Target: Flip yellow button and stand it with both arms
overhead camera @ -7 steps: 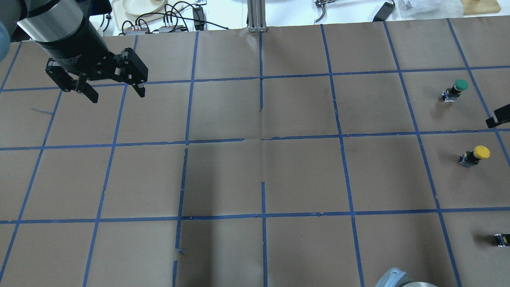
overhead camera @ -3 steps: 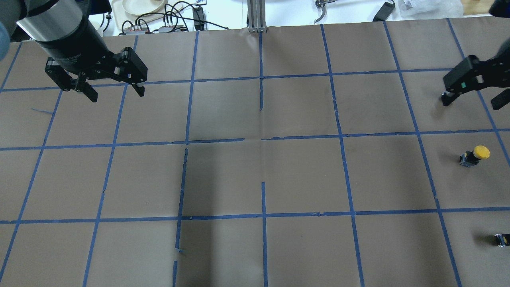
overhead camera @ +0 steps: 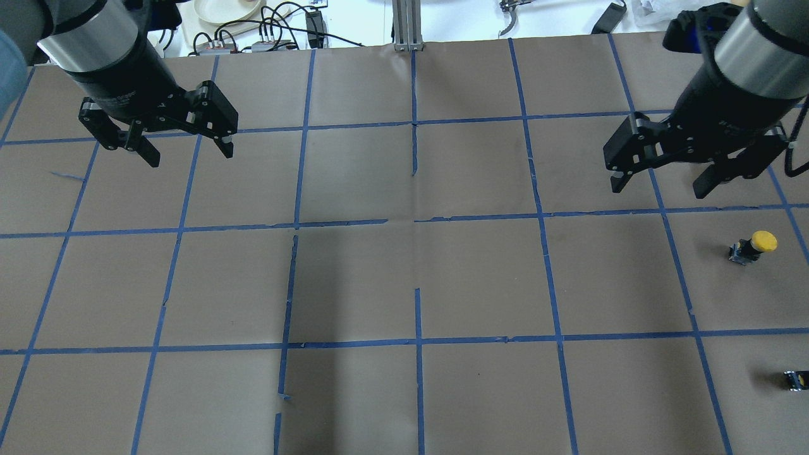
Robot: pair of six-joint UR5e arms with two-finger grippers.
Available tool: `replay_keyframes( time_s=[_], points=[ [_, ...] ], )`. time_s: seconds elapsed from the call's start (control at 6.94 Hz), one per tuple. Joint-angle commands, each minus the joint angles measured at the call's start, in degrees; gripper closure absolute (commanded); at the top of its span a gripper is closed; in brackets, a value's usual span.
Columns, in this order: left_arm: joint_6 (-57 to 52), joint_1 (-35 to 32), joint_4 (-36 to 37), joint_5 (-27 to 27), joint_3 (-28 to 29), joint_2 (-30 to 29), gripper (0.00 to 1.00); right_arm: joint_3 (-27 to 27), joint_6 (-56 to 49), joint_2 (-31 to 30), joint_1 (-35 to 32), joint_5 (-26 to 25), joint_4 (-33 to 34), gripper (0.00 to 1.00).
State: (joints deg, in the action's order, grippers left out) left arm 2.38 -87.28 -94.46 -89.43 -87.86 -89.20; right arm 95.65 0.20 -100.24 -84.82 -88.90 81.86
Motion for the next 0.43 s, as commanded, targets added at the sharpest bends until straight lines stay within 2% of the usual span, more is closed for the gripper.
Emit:
replay_keyframes(
  time_s=[0.0, 0.29],
  points=[
    [0.17, 0.01, 0.06, 0.13, 0.05, -0.1, 0.0, 0.41, 0.59, -0.13, -1.49, -0.4, -0.3, 0.0],
    [0.17, 0.01, 0.06, 0.13, 0.32, -0.27, 0.0, 0.41, 0.33, -0.22, -1.49, -0.4, -0.65, 0.0]
  ],
)
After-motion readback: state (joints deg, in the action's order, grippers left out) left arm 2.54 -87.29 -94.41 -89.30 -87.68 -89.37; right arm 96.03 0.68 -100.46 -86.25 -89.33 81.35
